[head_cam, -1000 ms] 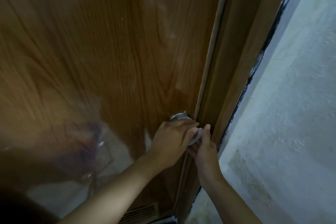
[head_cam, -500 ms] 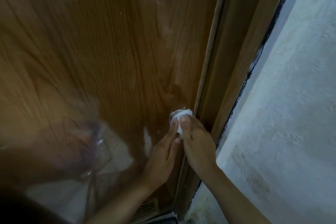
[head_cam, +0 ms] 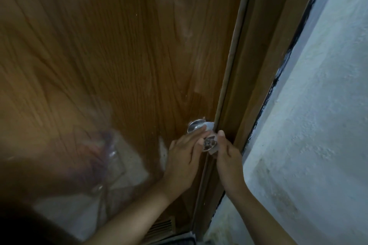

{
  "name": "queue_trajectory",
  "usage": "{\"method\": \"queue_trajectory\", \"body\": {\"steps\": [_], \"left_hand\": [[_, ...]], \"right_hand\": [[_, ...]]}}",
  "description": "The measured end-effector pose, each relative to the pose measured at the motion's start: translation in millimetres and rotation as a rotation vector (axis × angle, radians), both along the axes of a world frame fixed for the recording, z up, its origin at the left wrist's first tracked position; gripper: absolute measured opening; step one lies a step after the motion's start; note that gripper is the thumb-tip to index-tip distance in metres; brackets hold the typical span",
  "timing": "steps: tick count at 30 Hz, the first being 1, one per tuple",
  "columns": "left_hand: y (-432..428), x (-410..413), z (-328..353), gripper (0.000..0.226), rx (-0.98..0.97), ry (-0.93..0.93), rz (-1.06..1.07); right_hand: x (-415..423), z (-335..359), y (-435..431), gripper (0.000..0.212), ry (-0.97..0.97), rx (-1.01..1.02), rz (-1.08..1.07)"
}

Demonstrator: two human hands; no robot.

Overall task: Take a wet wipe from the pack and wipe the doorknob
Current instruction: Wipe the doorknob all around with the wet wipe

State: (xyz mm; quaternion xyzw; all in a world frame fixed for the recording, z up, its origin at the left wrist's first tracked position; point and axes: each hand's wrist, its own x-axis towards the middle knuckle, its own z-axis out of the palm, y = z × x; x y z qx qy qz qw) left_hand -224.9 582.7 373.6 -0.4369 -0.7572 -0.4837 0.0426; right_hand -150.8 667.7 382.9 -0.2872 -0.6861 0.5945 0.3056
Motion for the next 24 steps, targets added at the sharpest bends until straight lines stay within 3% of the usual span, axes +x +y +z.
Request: {"method": "queue_trajectory", "body": {"steps": [3, 6, 10, 14, 18, 21, 24], "left_hand": [[7, 1, 16, 0.051, -0.200, 0.179, 0.040], [14, -1, 28, 0.056, -0.386, 0.351, 0.063], [16, 0, 29, 0.059, -0.346, 0.346, 0.059], [1, 6, 3, 0.035, 0.035, -0.062, 0.028], [-4, 14, -17, 0.028, 0.345, -0.654, -0.022], [1, 17, -13, 0.029, 0.445, -1.003, -0.076], [3, 19, -7, 0.032, 0.482, -1.208, -0.126]], "right_hand": [[1, -7, 0, 0.040, 0.039, -0.247, 0.061], [1, -5, 0, 0.058, -0.001, -0.327, 0.097], [-1, 1, 0, 0.058, -0.053, -0.288, 0.114], [-2, 4, -7, 0.034, 0.004, -0.018, 0.005], [-5, 2, -4, 0.053, -0.152, 0.589, -0.044], [-9, 2, 0, 0.043, -0.260, 1.103, -0.096], [-12, -2, -2, 0.028, -0.323, 1.401, -0.128]]}}
